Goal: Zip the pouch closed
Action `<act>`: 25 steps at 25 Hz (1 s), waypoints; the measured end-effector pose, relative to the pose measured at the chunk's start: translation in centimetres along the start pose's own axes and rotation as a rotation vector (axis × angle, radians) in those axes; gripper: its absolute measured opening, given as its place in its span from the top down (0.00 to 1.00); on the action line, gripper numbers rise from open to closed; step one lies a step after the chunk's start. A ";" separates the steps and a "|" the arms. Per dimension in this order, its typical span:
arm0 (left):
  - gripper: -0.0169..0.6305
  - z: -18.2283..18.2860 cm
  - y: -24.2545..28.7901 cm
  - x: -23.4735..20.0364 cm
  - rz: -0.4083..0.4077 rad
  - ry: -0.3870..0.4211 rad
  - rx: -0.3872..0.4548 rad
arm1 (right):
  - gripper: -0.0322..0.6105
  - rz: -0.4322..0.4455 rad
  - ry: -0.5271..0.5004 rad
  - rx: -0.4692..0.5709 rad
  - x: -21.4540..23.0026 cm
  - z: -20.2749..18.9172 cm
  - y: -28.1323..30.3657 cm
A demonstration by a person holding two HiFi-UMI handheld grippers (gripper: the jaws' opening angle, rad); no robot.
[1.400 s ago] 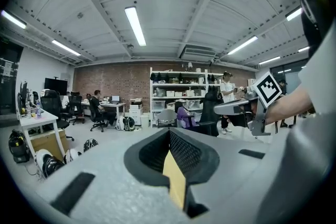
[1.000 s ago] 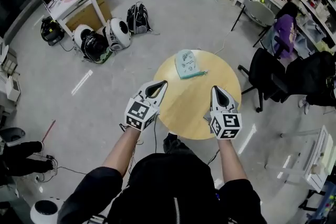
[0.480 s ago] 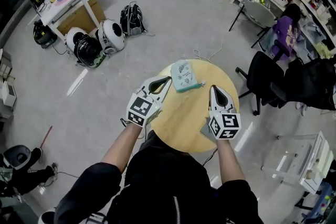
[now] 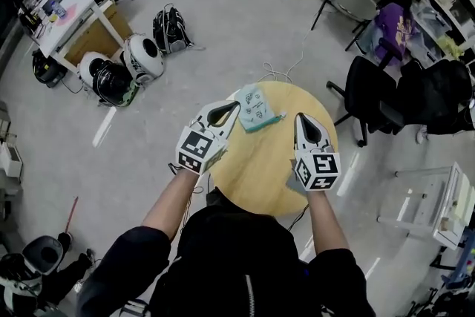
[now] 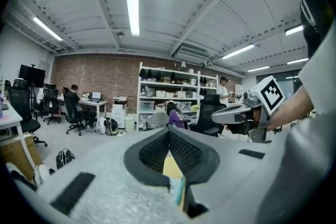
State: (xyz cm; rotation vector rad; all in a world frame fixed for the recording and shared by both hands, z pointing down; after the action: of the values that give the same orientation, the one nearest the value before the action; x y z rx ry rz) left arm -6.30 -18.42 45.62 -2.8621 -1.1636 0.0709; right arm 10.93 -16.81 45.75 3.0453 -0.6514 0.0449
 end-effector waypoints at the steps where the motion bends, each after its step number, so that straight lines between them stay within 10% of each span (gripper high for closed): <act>1: 0.96 -0.3 0.2 0.1 -0.007 -0.006 -0.005 | 0.95 -0.006 0.001 -0.010 0.2 -0.3 -0.1; 25: 0.96 -9.8 1.7 1.6 -0.064 -0.105 -0.173 | 0.95 0.013 -0.037 -0.331 4.9 -15.0 1.1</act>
State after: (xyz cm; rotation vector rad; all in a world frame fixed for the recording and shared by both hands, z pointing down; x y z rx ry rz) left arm -3.38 -18.84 55.21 -2.9994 -1.3423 0.1251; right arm 14.60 -19.31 60.93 2.7296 -0.6107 -0.1081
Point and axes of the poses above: the fingertips, and each gripper's own axes: y forward along the fingers, x to its right, z out of its top, the point moved 1 cm from there along -y, backward along the fingers, and after that the axes turned 14 degrees about x, right-handed, at the moved point
